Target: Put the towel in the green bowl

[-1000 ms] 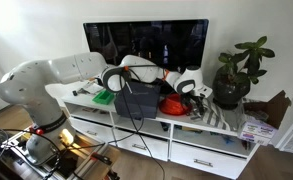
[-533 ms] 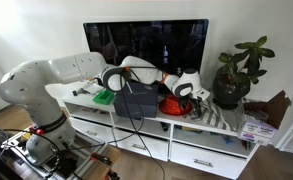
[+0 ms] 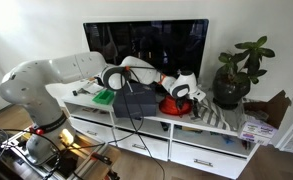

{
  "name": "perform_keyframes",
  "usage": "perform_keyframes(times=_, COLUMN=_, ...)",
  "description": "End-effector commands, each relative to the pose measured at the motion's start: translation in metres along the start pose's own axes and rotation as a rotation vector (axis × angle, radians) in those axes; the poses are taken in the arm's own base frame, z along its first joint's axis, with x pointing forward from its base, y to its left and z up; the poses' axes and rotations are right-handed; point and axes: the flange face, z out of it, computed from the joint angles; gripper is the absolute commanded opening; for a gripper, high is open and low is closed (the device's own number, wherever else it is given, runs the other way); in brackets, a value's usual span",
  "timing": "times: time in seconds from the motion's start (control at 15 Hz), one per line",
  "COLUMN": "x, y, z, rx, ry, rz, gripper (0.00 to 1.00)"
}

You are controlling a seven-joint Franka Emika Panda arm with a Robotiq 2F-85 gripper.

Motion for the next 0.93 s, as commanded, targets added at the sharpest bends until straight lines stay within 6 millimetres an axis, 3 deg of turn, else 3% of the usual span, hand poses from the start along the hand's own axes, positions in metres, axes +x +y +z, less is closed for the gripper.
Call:
perform_keyframes(times=0.0, x=-0.007, y=0.0, z=0.006, rx=-0.015, ry=0.001, rz=0.025, gripper=0.66)
perform_keyframes(times=0.6, x=-0.006, y=0.015, z=0.011, rx=-0.068, ry=-0.019, rz=0.067, gripper=0.02)
perform_keyframes(times=0.87, x=-0.01, y=0.019, z=0.016, rx=-0.1, ry=-0.059, rz=0.074, gripper=0.0)
